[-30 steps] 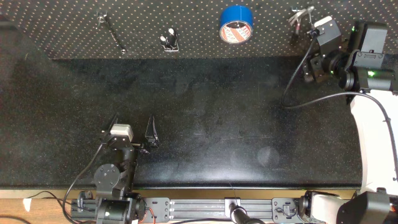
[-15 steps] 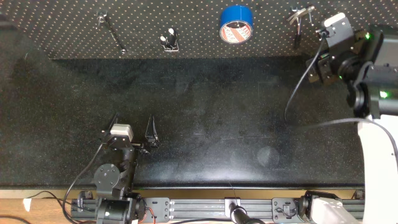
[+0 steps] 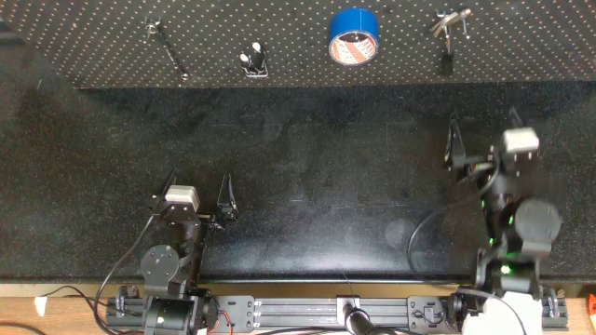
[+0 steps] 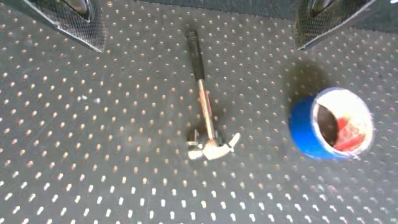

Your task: Place Tools Onto Pegboard

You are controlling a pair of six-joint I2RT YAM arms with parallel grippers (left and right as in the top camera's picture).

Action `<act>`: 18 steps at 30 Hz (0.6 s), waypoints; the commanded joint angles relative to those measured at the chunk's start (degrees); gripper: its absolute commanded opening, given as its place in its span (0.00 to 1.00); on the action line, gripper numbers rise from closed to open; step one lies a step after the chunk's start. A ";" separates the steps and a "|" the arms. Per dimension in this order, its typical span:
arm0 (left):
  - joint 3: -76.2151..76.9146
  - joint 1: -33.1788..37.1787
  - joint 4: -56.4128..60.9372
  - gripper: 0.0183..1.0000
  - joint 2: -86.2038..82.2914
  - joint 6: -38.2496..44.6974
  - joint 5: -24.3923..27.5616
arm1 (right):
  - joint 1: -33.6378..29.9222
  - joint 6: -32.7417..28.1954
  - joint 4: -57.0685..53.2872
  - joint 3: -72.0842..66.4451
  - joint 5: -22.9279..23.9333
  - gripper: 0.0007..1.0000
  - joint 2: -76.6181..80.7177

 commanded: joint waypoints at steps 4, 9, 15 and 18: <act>-0.13 0.00 -0.35 1.00 -0.37 -0.50 -0.39 | 1.46 1.95 -2.01 -10.93 -0.13 0.97 -17.97; -0.13 0.00 -0.33 1.00 -0.37 -0.50 -0.39 | 5.79 1.92 -14.67 -10.88 9.73 0.97 -27.82; -0.13 0.00 -0.33 1.00 -0.37 -0.50 -0.39 | 8.11 1.68 -29.68 -10.88 21.38 0.97 -37.86; -0.13 0.00 -0.33 1.00 -0.37 -0.50 -0.39 | 8.11 1.68 -34.99 -10.88 21.57 0.97 -37.86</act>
